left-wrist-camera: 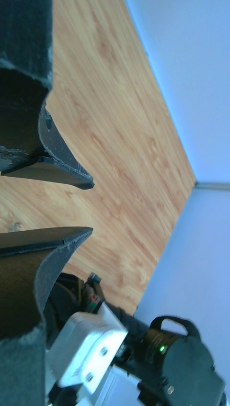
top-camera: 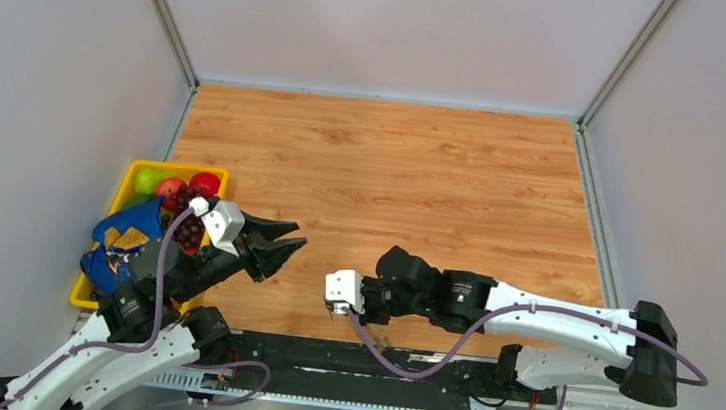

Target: Put the keys on the keyring

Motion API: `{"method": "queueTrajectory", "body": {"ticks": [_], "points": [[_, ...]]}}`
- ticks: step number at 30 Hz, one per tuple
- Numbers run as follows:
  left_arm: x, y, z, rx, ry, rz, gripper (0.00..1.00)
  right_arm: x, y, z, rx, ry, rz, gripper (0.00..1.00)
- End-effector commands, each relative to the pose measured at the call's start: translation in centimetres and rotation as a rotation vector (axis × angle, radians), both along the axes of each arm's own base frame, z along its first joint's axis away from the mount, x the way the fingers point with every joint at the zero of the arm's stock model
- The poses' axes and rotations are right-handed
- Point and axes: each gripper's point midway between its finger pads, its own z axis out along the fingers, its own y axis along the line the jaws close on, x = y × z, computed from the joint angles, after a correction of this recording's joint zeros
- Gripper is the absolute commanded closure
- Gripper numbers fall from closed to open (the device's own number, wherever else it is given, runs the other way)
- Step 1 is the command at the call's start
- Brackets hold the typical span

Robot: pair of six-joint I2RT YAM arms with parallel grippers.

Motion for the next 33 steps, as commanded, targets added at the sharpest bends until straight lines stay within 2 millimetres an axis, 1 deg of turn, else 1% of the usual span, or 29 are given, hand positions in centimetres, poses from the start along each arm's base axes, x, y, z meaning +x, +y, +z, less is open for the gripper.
{"method": "queueTrajectory", "body": {"ticks": [1, 2, 3, 4, 5, 6, 7, 12, 15, 18, 25, 30, 33], "points": [[-2.7, -3.0, 2.9, -0.076, -0.08, -0.23, 0.55, -0.4, -0.6, 5.1, 0.086, 0.069, -0.068, 1.0], [-2.9, -3.6, 2.9, -0.075, -0.072, -0.261, 0.55, -0.6, -0.8, 5.8, 0.089, 0.084, -0.073, 1.0], [-3.8, -4.1, 3.4, -0.085, -0.09, -0.319, 0.55, -0.8, -1.1, 6.5, 0.093, 0.098, -0.075, 1.0], [-3.9, -4.7, 3.4, -0.083, -0.079, -0.349, 0.55, -1.1, -1.3, 7.2, 0.095, 0.115, -0.075, 1.0], [-4.7, -5.1, 3.9, -0.092, -0.096, -0.401, 0.55, -1.4, -1.5, 8.0, 0.101, 0.133, -0.073, 1.0], [-4.8, -5.7, 3.6, -0.084, -0.078, -0.43, 0.55, -1.7, -1.8, 8.7, 0.1, 0.151, -0.074, 1.0], [-5.3, -6.3, 4.1, -0.093, -0.094, -0.481, 0.55, -1.9, -2.0, 9.3, 0.104, 0.167, -0.072, 1.0], [-7.2, -8.3, 5.0, -0.108, -0.08, -0.67, 0.55, -2.5, -2.9, 11.5, 0.125, 0.204, -0.079, 1.0], [-8.0, -9.5, 4.8, -0.094, -0.05, -0.771, 0.55, -2.5, -3.4, 12.5, 0.15, 0.207, -0.099, 1.0], [-8.3, -10.2, 4.6, -0.083, -0.025, -0.823, 0.57, -2.3, -3.9, 13.2, 0.177, 0.205, -0.128, 1.0], [-8.9, -12.2, 3.1, -0.038, 0.026, -0.904, 0.58, -2.0, -4.3, 14.1, 0.203, 0.203, -0.154, 1.0], [-8.9, -12.5, 2.6, -0.024, 0.044, -0.9, 0.6, -1.4, -4.5, 15.1, 0.237, 0.178, -0.181, 1.0], [-8.8, -12.0, 3.0, -0.038, 0.027, -0.874, 0.6, -1.0, -4.7, 15.5, 0.261, 0.157, -0.196, 1.0]]}}
